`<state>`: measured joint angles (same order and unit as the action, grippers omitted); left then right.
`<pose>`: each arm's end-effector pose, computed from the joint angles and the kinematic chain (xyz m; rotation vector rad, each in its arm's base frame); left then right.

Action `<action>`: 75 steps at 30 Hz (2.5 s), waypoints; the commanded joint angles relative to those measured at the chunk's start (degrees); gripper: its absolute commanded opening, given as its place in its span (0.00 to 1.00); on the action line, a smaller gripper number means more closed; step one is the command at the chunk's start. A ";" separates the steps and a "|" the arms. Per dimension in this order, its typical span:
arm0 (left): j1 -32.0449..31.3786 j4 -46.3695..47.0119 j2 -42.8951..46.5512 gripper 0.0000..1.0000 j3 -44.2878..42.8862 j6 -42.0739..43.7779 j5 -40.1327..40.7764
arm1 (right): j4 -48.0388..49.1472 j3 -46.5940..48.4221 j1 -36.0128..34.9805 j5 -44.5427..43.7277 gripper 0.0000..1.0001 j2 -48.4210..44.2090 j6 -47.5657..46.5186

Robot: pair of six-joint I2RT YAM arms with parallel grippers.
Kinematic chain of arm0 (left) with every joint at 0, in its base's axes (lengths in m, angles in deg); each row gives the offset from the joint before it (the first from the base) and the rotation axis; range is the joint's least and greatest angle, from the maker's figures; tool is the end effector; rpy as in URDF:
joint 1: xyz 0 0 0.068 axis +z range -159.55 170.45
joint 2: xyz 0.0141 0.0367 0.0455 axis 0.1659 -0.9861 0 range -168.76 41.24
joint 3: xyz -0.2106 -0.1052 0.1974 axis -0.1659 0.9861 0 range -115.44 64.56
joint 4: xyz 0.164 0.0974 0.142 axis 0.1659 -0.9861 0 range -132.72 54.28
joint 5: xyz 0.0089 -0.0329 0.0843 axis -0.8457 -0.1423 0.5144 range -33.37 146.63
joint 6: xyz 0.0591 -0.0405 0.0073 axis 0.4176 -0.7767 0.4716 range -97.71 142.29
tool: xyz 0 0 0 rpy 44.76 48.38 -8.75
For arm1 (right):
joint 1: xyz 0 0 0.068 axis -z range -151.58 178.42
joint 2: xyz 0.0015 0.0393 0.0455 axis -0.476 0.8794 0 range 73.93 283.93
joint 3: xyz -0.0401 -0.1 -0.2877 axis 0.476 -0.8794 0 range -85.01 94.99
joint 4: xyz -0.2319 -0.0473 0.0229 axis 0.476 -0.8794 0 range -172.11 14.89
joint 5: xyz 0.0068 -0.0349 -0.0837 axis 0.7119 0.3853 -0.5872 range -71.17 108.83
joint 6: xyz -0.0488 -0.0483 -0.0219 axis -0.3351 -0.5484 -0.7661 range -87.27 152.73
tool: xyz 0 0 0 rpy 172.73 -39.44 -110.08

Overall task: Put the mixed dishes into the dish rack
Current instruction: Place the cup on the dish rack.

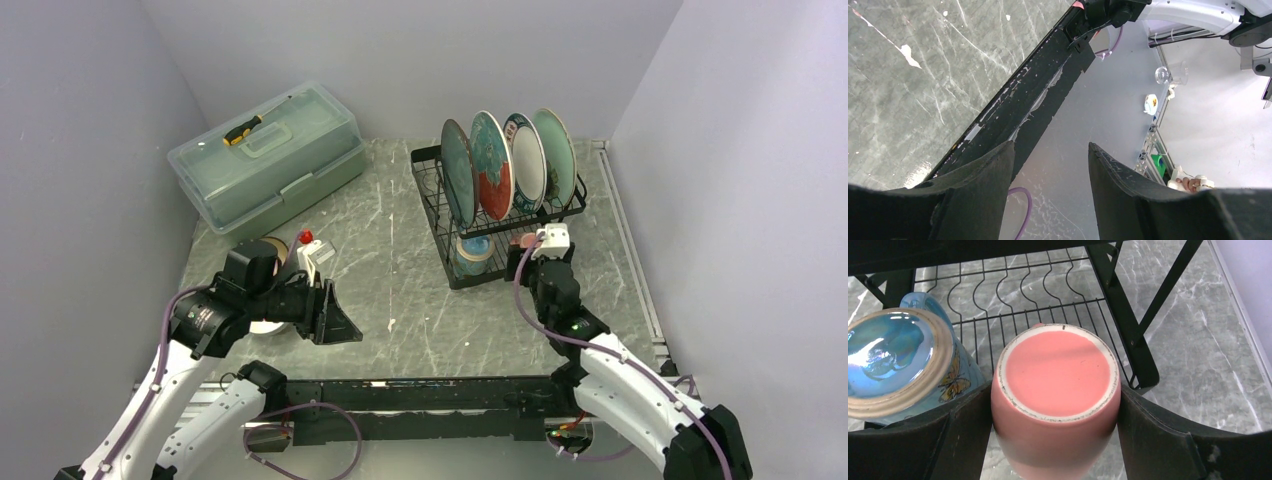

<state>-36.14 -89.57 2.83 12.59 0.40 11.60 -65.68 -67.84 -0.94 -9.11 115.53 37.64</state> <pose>0.0467 -0.0706 0.3343 0.5425 2.3084 -1.3233 0.1386 0.0458 0.2433 -0.0447 1.8012 -0.0205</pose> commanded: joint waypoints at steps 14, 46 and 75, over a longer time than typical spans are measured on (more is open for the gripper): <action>-0.03 1.29 0.09 0.61 0.28 1.06 -0.62 | 28.77 -2.52 8.49 12.52 0.39 7.10 -1.87; -0.04 1.37 0.00 0.61 0.29 1.32 -1.04 | 56.22 -5.50 12.67 17.46 0.37 25.52 -3.62; -0.04 1.94 -0.67 0.61 0.53 1.41 -1.45 | 52.87 -0.80 11.39 8.17 0.37 33.89 6.69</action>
<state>-36.16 -89.54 2.39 12.81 0.59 11.47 -17.33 -71.40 11.36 2.30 149.15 40.08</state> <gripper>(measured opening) 0.609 0.811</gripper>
